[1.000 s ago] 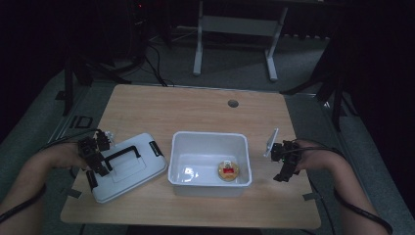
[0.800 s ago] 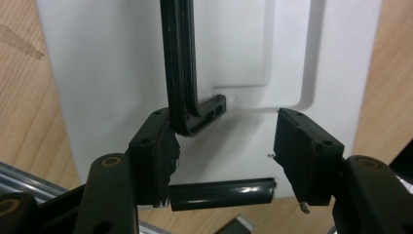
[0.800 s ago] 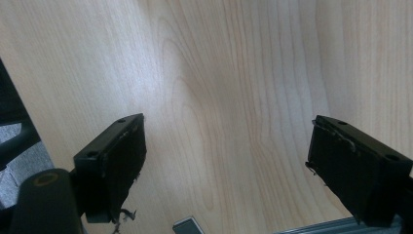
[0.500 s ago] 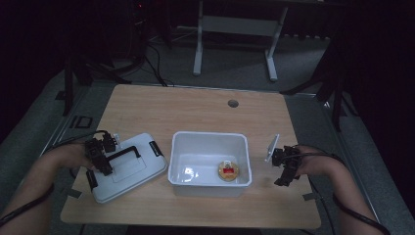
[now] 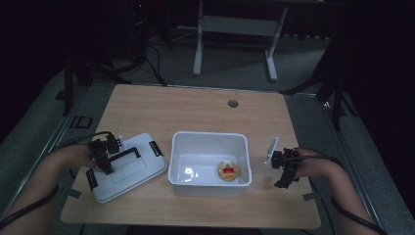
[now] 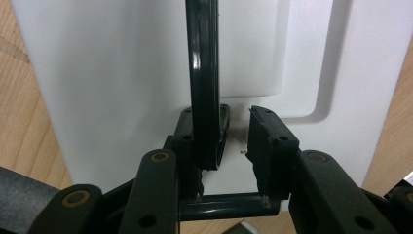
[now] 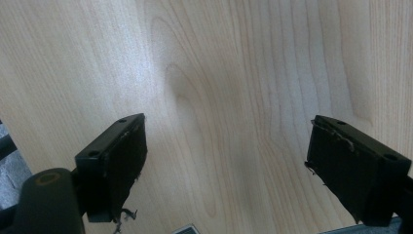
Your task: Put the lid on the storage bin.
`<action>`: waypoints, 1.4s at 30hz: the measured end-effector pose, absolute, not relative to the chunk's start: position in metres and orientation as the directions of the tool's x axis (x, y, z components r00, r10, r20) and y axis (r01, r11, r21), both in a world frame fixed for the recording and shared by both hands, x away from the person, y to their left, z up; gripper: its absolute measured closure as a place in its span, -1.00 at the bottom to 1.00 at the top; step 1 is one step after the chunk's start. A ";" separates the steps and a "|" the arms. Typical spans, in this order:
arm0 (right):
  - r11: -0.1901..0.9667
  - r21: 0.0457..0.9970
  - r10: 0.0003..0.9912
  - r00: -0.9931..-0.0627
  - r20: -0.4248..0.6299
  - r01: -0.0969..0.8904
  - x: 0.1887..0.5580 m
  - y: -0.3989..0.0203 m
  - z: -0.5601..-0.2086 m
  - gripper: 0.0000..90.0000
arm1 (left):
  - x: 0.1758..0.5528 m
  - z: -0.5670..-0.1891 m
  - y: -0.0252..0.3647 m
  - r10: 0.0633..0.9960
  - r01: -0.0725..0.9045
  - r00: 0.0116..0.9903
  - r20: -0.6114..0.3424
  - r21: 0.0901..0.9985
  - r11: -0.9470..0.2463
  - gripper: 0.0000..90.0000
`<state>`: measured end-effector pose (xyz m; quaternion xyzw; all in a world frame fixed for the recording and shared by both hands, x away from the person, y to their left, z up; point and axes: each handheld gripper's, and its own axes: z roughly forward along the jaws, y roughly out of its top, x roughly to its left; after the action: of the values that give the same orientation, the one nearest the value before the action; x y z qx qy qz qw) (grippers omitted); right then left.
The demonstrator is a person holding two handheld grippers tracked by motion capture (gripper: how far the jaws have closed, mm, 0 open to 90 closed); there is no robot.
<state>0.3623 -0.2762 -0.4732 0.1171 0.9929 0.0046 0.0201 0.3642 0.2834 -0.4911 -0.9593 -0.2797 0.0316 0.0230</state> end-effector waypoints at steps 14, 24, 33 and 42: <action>0.973 0.005 0.229 -0.973 -0.028 0.229 0.362 -0.275 -0.478 -0.67 | 0.367 -0.493 0.276 0.543 0.536 0.839 -0.040 -0.106 -0.837 0.82; 0.974 0.003 0.227 -0.974 -0.023 0.227 0.363 -0.273 -0.479 -0.67 | 0.371 -0.491 0.278 0.564 0.559 0.824 -0.051 -0.086 -0.825 0.86; 0.972 0.007 0.236 -0.971 -0.029 0.236 0.363 -0.275 -0.475 -0.67 | 0.368 -0.471 0.288 0.572 0.569 0.818 -0.065 -0.054 -0.820 0.86; 0.970 0.015 0.241 -0.970 -0.033 0.241 0.363 -0.276 -0.472 -0.67 | 0.359 -0.442 0.297 0.559 0.556 0.827 -0.053 -0.063 -0.829 0.86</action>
<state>0.3629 -0.2757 -0.4723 0.1215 0.9924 0.0054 0.0174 0.3588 0.2967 -0.4422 -0.9556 -0.2917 0.0344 0.0223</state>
